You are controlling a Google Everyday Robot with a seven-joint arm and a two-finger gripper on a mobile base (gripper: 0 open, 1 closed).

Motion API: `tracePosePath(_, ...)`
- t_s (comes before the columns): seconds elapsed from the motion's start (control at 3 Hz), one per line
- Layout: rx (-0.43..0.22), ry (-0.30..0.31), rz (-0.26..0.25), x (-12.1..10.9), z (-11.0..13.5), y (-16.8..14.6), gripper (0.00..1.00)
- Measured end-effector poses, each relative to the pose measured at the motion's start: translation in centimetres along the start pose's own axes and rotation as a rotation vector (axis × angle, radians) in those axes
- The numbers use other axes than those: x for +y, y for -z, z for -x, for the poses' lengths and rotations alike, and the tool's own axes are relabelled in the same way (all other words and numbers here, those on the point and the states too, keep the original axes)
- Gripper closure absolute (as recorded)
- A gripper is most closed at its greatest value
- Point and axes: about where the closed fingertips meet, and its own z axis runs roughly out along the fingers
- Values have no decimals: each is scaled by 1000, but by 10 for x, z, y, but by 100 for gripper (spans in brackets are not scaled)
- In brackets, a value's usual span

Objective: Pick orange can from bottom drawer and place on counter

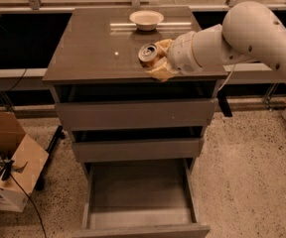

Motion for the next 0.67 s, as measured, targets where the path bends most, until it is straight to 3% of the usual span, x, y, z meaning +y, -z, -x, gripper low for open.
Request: tracePosePath(0.67,-115,-173,0,-38,-12,-37,100)
